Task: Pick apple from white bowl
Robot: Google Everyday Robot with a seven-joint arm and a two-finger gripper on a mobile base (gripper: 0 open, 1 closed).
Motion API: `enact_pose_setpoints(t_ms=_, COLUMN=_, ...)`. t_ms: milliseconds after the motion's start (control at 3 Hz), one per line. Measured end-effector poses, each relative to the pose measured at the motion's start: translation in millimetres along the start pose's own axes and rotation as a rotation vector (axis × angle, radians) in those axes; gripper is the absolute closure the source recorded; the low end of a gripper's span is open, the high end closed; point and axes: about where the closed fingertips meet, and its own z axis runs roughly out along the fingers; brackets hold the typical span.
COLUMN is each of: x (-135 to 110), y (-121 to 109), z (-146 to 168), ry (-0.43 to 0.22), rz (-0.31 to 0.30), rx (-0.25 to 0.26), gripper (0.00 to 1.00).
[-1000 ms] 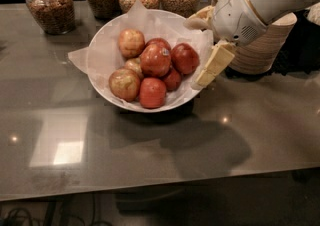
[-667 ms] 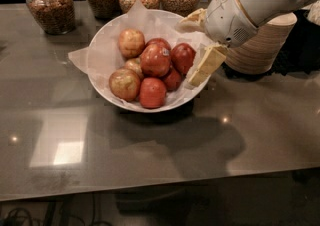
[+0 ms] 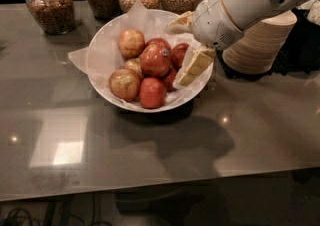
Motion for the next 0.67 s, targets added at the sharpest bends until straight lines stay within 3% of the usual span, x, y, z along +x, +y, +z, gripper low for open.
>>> enact_pose_setpoints(t_ms=333, x=-2.3, y=-6.1, z=7.5, ry=0.005, rz=-0.026, rx=0.036, gripper=0.29)
enact_pose_setpoints(t_ms=667, x=-4.1, y=-13.0, z=14.6, ry=0.001, rz=-0.040, rx=0.060, gripper=0.30)
